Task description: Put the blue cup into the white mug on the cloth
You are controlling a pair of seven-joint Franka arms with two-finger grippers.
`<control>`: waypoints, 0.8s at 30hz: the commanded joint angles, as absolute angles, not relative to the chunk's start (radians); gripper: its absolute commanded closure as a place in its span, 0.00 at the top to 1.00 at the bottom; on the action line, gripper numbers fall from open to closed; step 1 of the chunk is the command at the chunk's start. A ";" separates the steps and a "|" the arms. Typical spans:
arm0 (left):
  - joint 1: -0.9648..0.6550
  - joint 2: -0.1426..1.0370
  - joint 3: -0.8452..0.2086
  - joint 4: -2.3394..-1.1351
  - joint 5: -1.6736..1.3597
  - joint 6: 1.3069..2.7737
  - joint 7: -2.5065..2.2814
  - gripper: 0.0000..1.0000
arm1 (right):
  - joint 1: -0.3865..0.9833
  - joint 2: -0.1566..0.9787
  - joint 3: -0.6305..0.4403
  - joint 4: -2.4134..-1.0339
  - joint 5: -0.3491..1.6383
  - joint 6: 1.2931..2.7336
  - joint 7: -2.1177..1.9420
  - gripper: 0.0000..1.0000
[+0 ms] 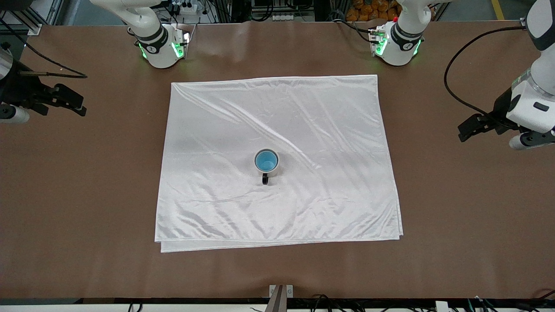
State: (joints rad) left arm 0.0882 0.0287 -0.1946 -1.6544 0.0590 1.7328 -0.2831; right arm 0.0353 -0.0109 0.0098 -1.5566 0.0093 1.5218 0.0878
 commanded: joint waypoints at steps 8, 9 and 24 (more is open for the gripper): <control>0.103 -0.041 -0.195 -1.686 0.034 1.692 -0.235 1.00 | 0.034 -0.009 0.012 -1.557 0.009 1.516 0.077 1.00; 0.103 -0.041 -0.195 -1.687 0.034 1.692 -0.233 1.00 | 0.034 -0.008 0.012 -1.557 0.009 1.516 0.077 1.00; 0.109 -0.086 -0.187 -1.674 -0.055 1.689 -0.206 1.00 | 0.034 -0.008 0.012 -1.557 0.009 1.516 0.077 1.00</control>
State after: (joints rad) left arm 0.1045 -0.0460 -0.1899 -1.6600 -0.0270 1.6922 -0.2452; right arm 0.0353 -0.0064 0.0099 -1.5571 0.0093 1.5214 0.0877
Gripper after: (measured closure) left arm 0.000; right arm 0.000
